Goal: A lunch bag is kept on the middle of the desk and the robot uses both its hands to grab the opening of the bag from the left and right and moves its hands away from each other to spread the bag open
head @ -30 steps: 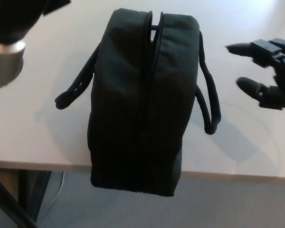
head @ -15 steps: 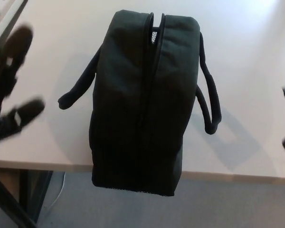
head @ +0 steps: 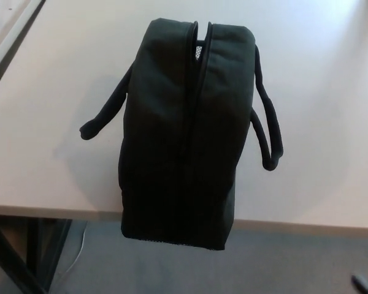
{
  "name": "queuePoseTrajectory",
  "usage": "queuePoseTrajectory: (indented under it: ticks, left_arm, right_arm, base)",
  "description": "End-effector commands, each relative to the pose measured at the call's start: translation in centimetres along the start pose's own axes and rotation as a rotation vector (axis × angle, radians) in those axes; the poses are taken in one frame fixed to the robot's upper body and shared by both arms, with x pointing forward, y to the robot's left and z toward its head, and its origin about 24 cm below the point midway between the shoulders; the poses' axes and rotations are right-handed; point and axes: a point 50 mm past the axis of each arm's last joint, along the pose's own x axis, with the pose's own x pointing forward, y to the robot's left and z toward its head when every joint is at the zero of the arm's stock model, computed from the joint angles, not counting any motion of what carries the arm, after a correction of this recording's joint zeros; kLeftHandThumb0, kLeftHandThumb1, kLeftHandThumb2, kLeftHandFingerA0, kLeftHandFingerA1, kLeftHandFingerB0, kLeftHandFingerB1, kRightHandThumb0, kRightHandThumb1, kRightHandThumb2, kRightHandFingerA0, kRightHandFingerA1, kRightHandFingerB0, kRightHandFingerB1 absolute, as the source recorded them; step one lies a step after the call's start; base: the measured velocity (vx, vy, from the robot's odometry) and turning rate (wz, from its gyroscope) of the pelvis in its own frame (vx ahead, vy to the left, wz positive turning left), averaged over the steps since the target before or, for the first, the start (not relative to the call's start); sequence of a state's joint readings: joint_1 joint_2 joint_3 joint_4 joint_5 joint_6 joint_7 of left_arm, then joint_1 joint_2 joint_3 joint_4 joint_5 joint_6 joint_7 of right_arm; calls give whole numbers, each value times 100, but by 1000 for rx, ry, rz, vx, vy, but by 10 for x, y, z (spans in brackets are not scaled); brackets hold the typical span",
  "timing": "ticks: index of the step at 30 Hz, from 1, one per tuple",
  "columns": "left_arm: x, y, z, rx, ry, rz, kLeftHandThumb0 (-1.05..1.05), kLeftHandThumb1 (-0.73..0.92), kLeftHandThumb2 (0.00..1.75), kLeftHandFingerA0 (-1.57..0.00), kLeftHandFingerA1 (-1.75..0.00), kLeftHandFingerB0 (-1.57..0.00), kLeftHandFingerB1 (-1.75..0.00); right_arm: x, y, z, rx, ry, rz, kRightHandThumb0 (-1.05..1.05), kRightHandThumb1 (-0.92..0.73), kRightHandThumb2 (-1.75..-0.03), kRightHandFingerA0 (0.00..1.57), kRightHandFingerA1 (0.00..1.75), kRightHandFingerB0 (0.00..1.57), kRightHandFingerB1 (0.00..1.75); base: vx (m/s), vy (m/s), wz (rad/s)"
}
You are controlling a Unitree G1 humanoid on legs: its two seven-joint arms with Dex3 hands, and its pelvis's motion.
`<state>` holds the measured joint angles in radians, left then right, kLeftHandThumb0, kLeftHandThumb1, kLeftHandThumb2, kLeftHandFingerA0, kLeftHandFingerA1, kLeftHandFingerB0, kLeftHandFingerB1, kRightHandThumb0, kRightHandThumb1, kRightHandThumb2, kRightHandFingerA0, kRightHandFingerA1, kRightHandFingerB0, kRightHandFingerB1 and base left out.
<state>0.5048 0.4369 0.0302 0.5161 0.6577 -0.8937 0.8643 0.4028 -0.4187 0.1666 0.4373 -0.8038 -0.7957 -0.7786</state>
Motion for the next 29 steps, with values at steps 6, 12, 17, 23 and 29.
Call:
queuePoseTrajectory:
  ticks: [6, 12, 17, 23, 29]
  left_arm:
    - [-6, -3, -9, -258, 167, -179, -54, 86, 67, -22, -32, -17, -27]
    - [2, -7, -16, -227, 150, -202, -57, 87, 66, -23, -32, -18, -27]
    - [5, -7, -21, -219, 143, -221, -61, 70, 91, -18, -43, -12, -39]
    - [6, -7, -22, -226, 135, -259, -61, 69, 90, -18, -44, -11, -39]
    - [3, -7, -21, -232, 130, -275, -60, 69, 91, -20, -45, -11, -39]
  right_arm:
    - [15, 57, -6, 143, 89, 371, -64, -63, -94, 0, 25, 0, 22]
    - [10, 60, -3, 251, 107, 360, -62, -61, -92, 0, 24, 0, 22]
    - [11, 60, -3, 282, 123, 364, -63, -62, -93, 0, 25, 0, 22]
    - [13, 61, -2, 308, 129, 376, -61, -61, -93, 0, 27, 0, 23]
    - [10, 61, -2, 345, 137, 390, -57, -58, -91, 0, 29, 0, 25]
  base:
    - [0, 0, 0]
    - [0, 0, 0]
    - [0, 0, 0]
    - [0, 0, 0]
    - [0, 0, 0]
